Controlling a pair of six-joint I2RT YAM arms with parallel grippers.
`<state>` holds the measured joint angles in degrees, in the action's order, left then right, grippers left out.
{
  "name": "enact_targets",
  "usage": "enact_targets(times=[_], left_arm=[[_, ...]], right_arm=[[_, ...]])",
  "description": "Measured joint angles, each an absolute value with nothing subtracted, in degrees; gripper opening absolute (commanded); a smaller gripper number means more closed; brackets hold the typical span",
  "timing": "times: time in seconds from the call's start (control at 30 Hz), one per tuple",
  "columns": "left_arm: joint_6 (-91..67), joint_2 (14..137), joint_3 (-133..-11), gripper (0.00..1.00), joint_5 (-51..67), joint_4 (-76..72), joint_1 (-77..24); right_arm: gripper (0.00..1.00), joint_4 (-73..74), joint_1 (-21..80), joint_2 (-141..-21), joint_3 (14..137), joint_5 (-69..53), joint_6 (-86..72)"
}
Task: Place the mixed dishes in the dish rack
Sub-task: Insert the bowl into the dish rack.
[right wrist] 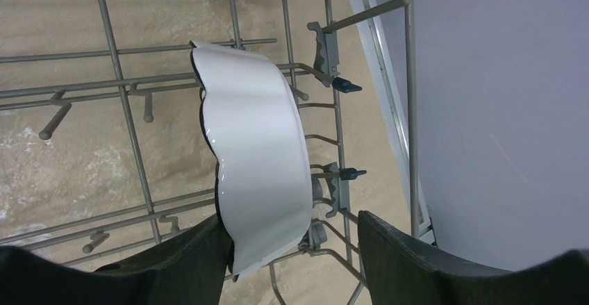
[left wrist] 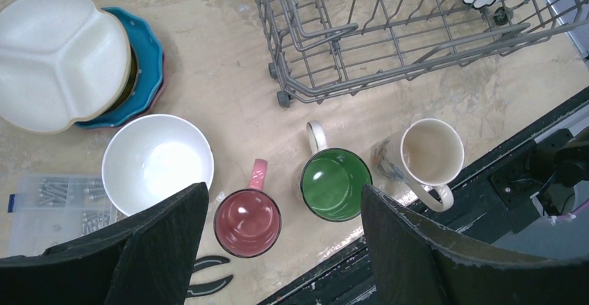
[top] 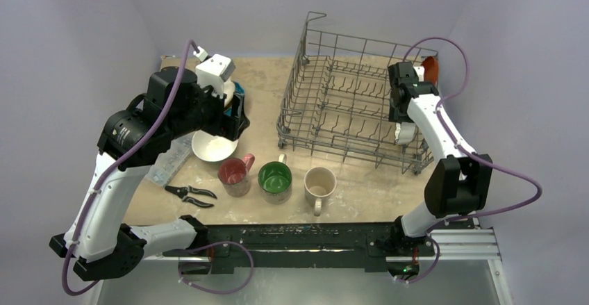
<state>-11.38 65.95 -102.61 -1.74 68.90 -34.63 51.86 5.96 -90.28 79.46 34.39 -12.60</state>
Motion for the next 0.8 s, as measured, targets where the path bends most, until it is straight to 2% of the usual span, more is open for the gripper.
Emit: enact_targets(times=[0.27, 0.37, 0.57, 0.8], left_arm=[[-11.42, 65.6, -102.61, 0.79, -1.32, 68.95, -34.63], [-11.42, 65.19, -102.61, 0.79, -1.3, 68.99, -34.63], [-11.57, 64.36, -102.61, 0.79, -1.15, 69.14, -34.63], [-12.38, 64.14, -102.61, 0.8, -0.78, 69.19, -34.63]], right_arm=[[0.48, 51.59, 5.23, -87.83, 78.0, 34.39, -15.14], [0.48, 51.64, 4.71, -86.04, 76.99, 34.39, -16.03], [0.77, 51.68, 4.1, -85.03, 76.84, 32.25, -15.46], [0.94, 51.57, 4.1, -84.88, 76.84, 27.88, -13.78]])
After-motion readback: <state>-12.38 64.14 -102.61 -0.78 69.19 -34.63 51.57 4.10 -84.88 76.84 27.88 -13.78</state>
